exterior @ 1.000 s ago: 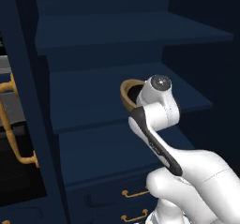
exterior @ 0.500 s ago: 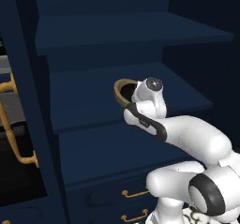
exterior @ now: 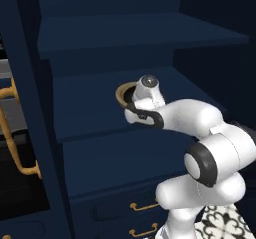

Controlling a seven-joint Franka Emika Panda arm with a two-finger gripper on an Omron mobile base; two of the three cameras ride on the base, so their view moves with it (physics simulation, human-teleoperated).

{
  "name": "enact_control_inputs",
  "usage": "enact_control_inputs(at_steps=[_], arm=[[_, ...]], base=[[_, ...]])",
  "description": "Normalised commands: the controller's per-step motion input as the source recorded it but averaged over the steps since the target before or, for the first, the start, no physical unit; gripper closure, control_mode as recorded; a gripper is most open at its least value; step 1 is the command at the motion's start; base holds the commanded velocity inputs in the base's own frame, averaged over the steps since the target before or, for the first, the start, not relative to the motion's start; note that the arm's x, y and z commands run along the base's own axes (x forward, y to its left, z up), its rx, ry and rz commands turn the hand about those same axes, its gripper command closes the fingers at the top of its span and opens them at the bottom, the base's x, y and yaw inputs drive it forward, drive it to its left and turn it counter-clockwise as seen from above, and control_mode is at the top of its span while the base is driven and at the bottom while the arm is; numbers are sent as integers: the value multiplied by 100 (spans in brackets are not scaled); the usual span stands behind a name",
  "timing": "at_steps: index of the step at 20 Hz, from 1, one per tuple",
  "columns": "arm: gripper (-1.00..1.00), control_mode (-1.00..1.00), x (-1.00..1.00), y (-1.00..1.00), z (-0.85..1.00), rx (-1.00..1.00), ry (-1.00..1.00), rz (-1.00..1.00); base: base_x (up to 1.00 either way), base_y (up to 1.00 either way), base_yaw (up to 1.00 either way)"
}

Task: Pick up the bowls on the counter and stack them on top of one another in the open cabinet. Place the smaller bowl on top of the larger bowl.

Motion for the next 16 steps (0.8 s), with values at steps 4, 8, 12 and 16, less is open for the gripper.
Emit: enact_control_inputs(at_steps=[4, 8, 12, 16], arm=[[-100, -100, -19, -1, 2, 0, -4, 0], [-100, -100, -90, 0, 17, 0, -12, 0], [-100, -100, -100, 1, 42, 0, -12, 0], [-100, -100, -100, 10, 52, 0, -1, 0]], base=[[0, 0, 0], [0, 0, 0], [0, 0, 0], [0, 0, 0]])
